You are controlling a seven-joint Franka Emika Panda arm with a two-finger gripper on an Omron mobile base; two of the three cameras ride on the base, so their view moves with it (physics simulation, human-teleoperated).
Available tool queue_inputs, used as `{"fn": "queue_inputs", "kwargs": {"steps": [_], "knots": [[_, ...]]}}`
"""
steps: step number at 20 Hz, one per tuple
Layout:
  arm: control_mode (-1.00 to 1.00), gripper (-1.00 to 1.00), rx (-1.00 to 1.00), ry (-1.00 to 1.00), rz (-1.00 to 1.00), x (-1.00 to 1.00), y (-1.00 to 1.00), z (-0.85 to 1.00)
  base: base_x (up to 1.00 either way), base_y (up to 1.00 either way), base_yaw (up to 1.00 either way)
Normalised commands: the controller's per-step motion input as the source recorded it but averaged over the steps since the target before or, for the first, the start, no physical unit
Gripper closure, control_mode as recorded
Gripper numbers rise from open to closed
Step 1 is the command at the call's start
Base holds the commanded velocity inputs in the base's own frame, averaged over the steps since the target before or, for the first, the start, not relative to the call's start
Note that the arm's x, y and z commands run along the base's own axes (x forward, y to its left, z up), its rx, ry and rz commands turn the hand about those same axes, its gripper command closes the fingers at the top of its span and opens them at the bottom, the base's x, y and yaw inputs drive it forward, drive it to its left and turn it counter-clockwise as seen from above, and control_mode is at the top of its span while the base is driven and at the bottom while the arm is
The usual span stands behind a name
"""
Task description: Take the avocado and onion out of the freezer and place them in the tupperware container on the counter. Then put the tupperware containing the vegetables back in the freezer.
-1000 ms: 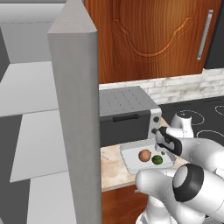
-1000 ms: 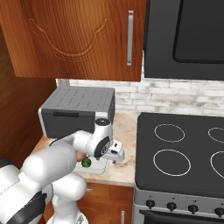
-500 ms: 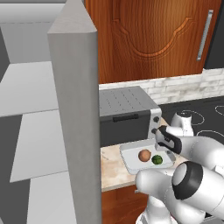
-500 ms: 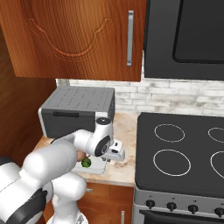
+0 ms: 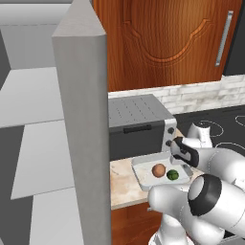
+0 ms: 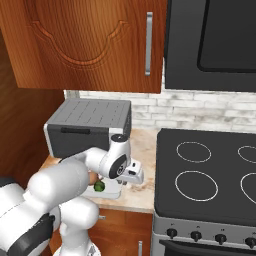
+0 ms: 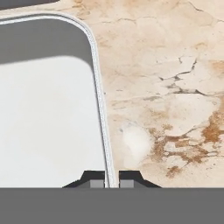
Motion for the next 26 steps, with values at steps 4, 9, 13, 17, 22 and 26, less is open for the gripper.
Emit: {"fn": "queue_inputs", "kwargs": {"steps": [4,9,13,17,22,26], "knots": [[-1.0,1.0,0.0,-0.1,-0.02,-0.16,0.0,0.19,0.0,0.0,0.0],[-1.0,1.0,0.0,-0.04,-0.07,-0.09,-0.14,0.59,0.0,0.0,0.0],[-1.0,1.0,0.0,0.0,-0.06,0.0,-0.17,0.75,0.0,0.0,0.0],[-1.0,1.0,0.0,0.02,-0.04,0.0,-0.24,0.78,0.0,0.0,0.0],[-1.0,1.0,0.04,0.04,-0.03,0.0,-0.27,0.83,0.0,0.0,0.0],[-1.0,1.0,0.07,0.06,-0.03,0.0,-0.31,0.86,0.0,0.0,0.0]]}}
